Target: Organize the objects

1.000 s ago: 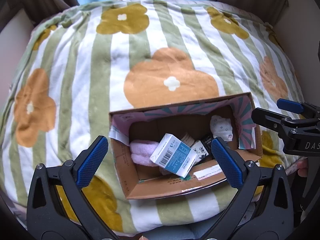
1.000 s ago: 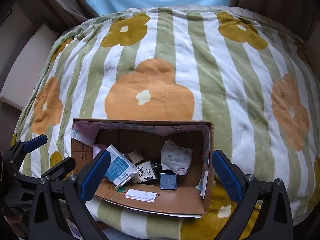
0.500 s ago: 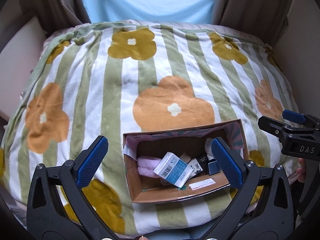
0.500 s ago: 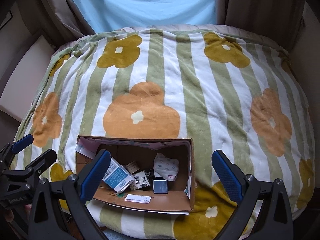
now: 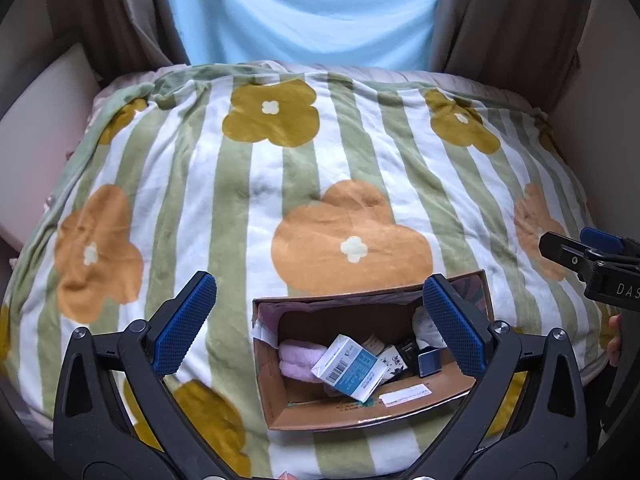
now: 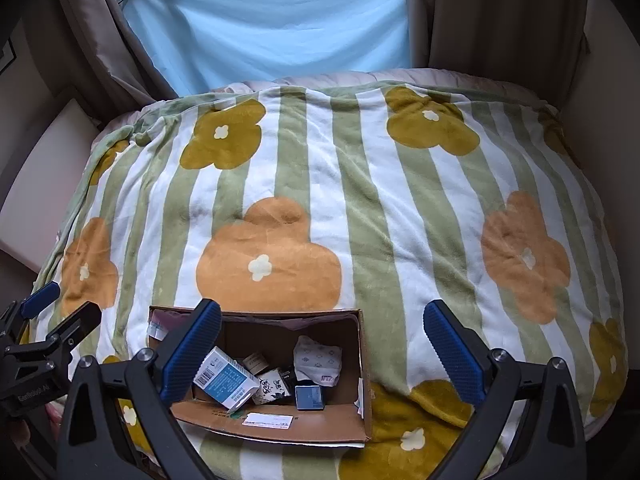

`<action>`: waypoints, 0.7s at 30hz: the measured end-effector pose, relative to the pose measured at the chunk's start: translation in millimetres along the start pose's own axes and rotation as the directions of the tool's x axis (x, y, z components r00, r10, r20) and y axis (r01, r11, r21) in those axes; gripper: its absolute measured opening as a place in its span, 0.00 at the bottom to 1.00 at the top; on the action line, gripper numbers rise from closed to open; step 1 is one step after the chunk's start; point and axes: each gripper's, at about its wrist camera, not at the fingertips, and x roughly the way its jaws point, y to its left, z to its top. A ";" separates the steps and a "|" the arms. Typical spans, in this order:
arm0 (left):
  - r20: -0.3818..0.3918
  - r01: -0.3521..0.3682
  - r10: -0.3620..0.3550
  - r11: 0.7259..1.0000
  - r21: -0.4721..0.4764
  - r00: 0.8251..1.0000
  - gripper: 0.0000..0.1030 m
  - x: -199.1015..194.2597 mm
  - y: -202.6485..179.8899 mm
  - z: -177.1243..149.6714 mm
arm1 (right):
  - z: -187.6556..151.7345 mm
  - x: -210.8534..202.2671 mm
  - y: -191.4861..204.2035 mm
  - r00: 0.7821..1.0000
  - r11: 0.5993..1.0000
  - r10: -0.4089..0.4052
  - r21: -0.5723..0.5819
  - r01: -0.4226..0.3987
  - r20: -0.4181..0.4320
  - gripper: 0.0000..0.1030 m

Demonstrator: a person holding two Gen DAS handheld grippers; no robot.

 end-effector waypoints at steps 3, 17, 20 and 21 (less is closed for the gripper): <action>0.004 -0.001 0.001 1.000 -0.011 1.000 1.00 2.6 3.0 3.6 | 2.2 1.1 1.8 1.000 1.000 0.000 -0.009 0.000 0.002 0.98; 0.025 -0.005 0.006 1.000 -0.023 1.000 1.00 3.7 4.2 12.8 | 8.9 4.6 7.8 1.000 1.000 0.006 -0.028 -0.006 0.005 0.98; 0.030 -0.010 0.011 1.000 -0.019 0.999 1.00 3.0 4.2 13.2 | 9.4 4.7 7.5 1.000 0.999 0.009 -0.031 -0.008 0.005 0.98; 0.030 -0.009 0.009 1.000 -0.020 1.000 1.00 3.2 4.4 13.0 | 9.7 4.8 7.6 1.000 0.999 0.009 -0.031 -0.009 0.005 0.98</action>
